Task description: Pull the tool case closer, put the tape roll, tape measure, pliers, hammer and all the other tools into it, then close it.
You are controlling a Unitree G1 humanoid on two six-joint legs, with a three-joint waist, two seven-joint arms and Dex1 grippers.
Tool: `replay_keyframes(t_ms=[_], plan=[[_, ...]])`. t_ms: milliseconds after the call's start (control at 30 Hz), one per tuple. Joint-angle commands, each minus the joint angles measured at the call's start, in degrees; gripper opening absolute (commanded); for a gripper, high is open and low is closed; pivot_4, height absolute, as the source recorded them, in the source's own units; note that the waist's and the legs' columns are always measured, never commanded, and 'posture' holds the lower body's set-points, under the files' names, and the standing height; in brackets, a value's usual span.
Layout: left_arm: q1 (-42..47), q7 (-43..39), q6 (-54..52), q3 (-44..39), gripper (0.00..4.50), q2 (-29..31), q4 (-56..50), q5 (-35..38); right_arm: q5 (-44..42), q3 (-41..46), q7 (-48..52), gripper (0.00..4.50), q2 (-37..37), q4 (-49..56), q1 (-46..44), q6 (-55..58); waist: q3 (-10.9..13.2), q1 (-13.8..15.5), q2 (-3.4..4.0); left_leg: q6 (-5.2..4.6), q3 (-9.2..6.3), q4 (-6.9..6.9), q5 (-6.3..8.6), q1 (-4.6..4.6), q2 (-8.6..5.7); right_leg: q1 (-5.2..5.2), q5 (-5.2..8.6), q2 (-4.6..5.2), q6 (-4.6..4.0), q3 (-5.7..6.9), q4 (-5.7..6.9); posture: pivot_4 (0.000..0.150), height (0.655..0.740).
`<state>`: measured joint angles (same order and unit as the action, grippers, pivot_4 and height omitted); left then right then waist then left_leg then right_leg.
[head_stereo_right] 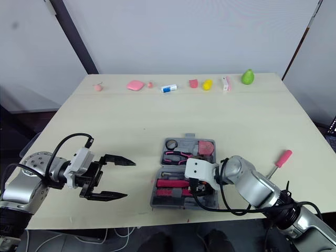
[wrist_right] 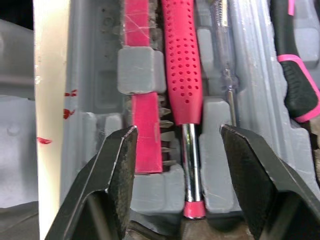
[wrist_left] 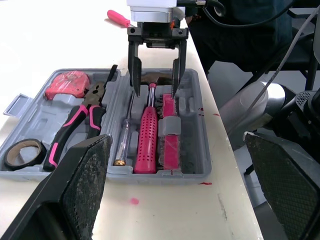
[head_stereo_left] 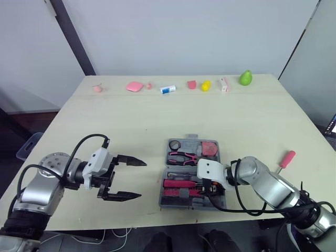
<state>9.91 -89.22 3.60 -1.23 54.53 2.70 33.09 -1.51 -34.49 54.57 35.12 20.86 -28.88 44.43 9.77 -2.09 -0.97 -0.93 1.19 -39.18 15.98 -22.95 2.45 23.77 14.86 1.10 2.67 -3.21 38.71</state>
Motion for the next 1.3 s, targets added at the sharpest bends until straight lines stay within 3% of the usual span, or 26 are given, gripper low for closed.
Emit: replay_keyframes(t_ms=[33,133,167,233,300,367,400,800,1067,1300], plan=[[0.38,-3.11,0.13,-0.81,4.5,-0.07,-1.8,0.29,-4.33,6.06,0.96,2.84,-1.19,1.1,1.92,-7.14,0.0,0.02,-0.01,0.0,0.01,0.0,0.0,0.0,0.0,0.0,0.0,0.0,0.0,0.0,0.0,0.15,0.74],[0.31,-2.98,-0.02,-0.84,4.5,-0.2,-2.0,0.24,-8.08,10.07,1.41,2.84,-3.82,-1.01,4.08,-12.9,-0.01,-0.05,-0.01,0.0,0.0,0.0,0.0,0.0,0.0,-0.01,0.0,-0.01,0.0,0.0,0.0,0.15,0.74],[0.31,-2.97,-0.04,-0.82,4.5,-0.26,-2.03,0.21,-8.46,10.73,1.34,2.47,-4.7,-2.31,4.46,-15.31,-0.01,-0.07,-0.01,0.0,0.0,0.0,0.0,0.01,0.0,-0.01,0.0,-0.02,0.0,0.0,0.01,0.15,0.74],[0.35,-2.91,-0.09,-0.83,4.5,-0.36,-2.08,0.21,-8.4,10.34,1.95,2.17,-5.59,-4.91,5.18,-18.7,-0.01,-0.05,-0.02,0.0,0.01,0.0,0.0,0.01,0.0,-0.01,0.0,-0.02,0.0,0.0,0.02,0.15,0.74],[0.38,-2.86,-0.12,-0.9,4.5,-0.45,-2.09,0.2,-7.99,9.88,2.03,1.06,-6.6,-7.42,5.59,-20.68,-0.01,-0.03,-0.02,0.0,0.03,-0.01,0.0,0.02,0.0,-0.01,0.0,-0.01,0.0,-0.01,0.03,0.15,0.74],[0.44,-2.84,-0.14,-0.91,4.5,-0.53,-2.03,0.13,-6.98,9.25,2.0,0.61,-7.4,-10.24,5.56,-23.24,-0.02,-0.01,-0.03,0.0,0.03,-0.02,0.0,0.02,0.0,-0.01,0.0,-0.01,0.0,-0.01,0.04,0.15,0.74],[0.47,-2.82,-0.15,-0.9,4.5,-0.59,-1.98,0.09,-6.51,8.98,1.95,0.05,-7.81,-11.54,5.47,-24.28,-0.02,-0.01,-0.03,0.0,0.04,-0.02,0.0,0.02,0.0,-0.01,0.0,-0.01,0.0,-0.02,0.06,0.15,0.74],[0.69,-2.22,0.04,-0.97,4.5,-1.84,-1.6,-0.38,0.45,4.86,0.77,0.01,-10.97,-24.94,6.0,-27.84,-0.06,-0.11,-0.09,0.0,0.06,-0.03,0.0,0.11,0.0,-0.04,0.0,-0.03,0.0,-0.04,0.11,0.15,0.74],[-0.71,-0.41,-1.0,-2.03,4.5,-3.02,-2.37,0.32,-4.84,12.42,0.12,0.01,-9.34,-14.87,7.89,-25.69,-0.05,0.18,-0.08,0.01,0.04,-0.04,0.0,0.11,0.0,-0.05,-0.01,-0.01,0.0,-0.05,0.13,0.15,0.74],[-2.69,5.42,-3.05,-5.68,4.5,-6.65,-1.17,1.34,-12.4,26.13,-3.27,0.01,-7.49,-5.4,18.02,-28.68,-0.05,0.28,-0.09,0.01,0.0,-0.03,0.0,0.07,0.0,-0.05,0.0,-0.01,0.0,0.0,0.1,0.15,0.74]])
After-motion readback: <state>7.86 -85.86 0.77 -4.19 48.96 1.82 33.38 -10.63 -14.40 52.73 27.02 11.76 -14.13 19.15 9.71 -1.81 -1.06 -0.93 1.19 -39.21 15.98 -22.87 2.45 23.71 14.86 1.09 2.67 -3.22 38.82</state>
